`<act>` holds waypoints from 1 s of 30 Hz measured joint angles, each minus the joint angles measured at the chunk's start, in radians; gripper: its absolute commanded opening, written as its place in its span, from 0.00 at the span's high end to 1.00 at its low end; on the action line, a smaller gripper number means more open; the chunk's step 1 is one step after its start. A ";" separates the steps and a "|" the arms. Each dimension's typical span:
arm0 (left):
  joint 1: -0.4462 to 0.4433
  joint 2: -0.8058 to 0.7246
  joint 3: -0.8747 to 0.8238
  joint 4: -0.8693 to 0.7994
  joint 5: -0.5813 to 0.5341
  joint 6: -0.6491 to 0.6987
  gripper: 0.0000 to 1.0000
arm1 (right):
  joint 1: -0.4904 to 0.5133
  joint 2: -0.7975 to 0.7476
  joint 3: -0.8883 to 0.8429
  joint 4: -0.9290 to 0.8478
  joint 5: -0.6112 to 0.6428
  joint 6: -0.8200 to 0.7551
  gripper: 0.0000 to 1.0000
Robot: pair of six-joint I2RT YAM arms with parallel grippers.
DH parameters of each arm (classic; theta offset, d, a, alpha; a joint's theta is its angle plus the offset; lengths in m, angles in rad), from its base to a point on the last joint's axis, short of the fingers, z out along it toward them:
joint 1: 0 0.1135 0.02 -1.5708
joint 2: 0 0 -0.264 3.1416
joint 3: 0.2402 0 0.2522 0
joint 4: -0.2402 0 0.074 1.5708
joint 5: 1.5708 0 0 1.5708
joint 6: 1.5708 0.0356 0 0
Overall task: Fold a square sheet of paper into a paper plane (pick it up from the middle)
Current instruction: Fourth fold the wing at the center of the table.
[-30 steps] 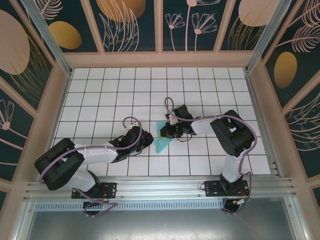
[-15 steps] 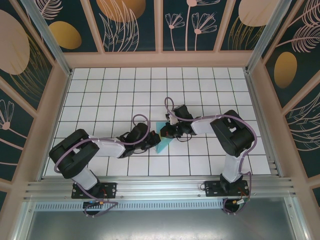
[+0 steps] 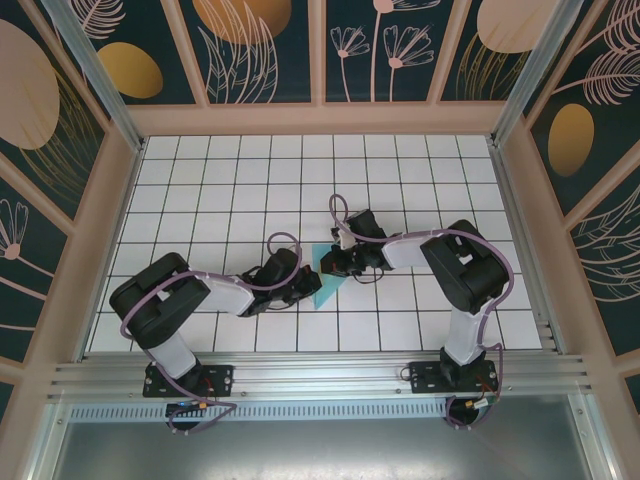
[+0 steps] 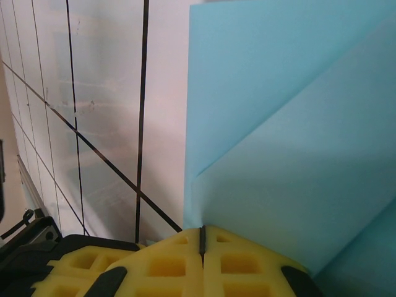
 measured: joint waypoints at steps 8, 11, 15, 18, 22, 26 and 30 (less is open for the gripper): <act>0.001 0.013 -0.052 0.118 0.002 -0.048 1.00 | -0.028 -0.082 -0.010 -0.003 -0.002 0.003 0.90; 0.003 0.017 -0.054 0.127 0.006 -0.053 1.00 | -0.043 -0.127 -0.021 0.005 -0.002 0.004 0.92; 0.004 0.020 -0.060 0.142 0.006 -0.063 1.00 | -0.048 -0.131 -0.032 0.008 -0.005 0.004 0.94; 0.004 0.021 -0.061 0.145 0.006 -0.064 1.00 | -0.048 -0.113 -0.040 0.012 -0.024 0.003 0.95; 0.004 0.024 -0.060 0.147 0.007 -0.063 1.00 | -0.048 -0.059 -0.040 0.019 -0.027 0.003 0.95; 0.004 0.027 -0.060 0.151 0.010 -0.063 1.00 | -0.058 -0.013 -0.040 0.025 -0.032 0.004 0.95; 0.005 0.028 -0.059 0.151 0.010 -0.062 1.00 | -0.076 -0.013 -0.040 0.026 -0.045 0.003 0.95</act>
